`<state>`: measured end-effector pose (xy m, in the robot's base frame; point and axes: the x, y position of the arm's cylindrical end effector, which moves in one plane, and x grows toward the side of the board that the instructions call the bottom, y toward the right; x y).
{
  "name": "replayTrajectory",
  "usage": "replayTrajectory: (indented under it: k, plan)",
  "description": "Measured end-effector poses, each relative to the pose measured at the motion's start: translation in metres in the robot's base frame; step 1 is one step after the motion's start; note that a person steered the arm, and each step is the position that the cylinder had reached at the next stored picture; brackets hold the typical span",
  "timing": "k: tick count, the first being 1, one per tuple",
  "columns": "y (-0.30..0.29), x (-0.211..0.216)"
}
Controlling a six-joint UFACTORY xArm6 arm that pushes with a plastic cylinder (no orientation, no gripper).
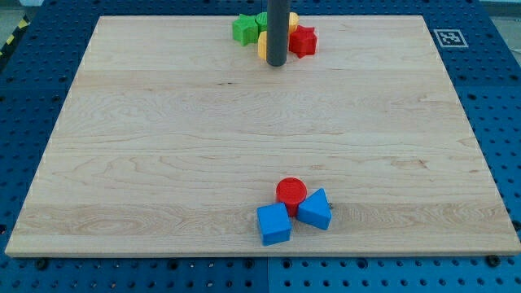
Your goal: Push the yellow hexagon below the green circle
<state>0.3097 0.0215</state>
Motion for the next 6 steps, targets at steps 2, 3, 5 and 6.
replayTrajectory:
  k: [2, 3, 5, 6]
  plan:
    - [0.000, 0.011]
    - [0.000, -0.002]
    - [0.000, -0.014]
    - [-0.002, 0.010]
